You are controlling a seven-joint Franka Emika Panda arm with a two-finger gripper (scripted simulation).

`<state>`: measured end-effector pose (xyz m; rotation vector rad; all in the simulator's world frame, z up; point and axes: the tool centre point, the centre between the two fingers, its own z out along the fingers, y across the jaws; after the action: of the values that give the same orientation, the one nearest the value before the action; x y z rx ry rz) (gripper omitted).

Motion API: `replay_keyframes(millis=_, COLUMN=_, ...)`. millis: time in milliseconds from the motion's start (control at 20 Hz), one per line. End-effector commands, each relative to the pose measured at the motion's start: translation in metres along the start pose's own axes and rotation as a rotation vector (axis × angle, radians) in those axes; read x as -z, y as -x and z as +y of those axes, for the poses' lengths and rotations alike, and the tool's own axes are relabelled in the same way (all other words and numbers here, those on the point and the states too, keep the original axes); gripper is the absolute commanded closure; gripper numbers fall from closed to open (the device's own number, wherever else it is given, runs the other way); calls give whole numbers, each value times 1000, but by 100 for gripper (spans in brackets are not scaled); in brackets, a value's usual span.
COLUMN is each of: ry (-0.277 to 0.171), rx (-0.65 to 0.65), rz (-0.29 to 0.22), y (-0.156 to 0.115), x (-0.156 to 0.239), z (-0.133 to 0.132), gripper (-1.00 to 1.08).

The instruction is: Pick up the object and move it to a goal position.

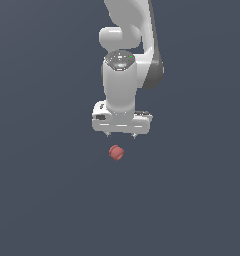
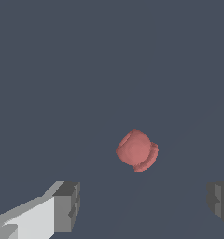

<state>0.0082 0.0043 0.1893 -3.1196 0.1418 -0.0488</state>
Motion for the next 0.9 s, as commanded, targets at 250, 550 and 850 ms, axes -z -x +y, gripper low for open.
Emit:
replay_keyframes(millis=250, ry=0, rx=-156, rz=-8, y=1, x=-23, z=5, gripper=-92)
replay_keyframes(millis=550, ry=5, rx=-330, rz=-16, y=3, x=-48, z=11, gripper=-92)
replay_keyframes(millis=850, ry=14, rx=-497, rz=-21, y=6, x=-72, z=18, gripper=-92)
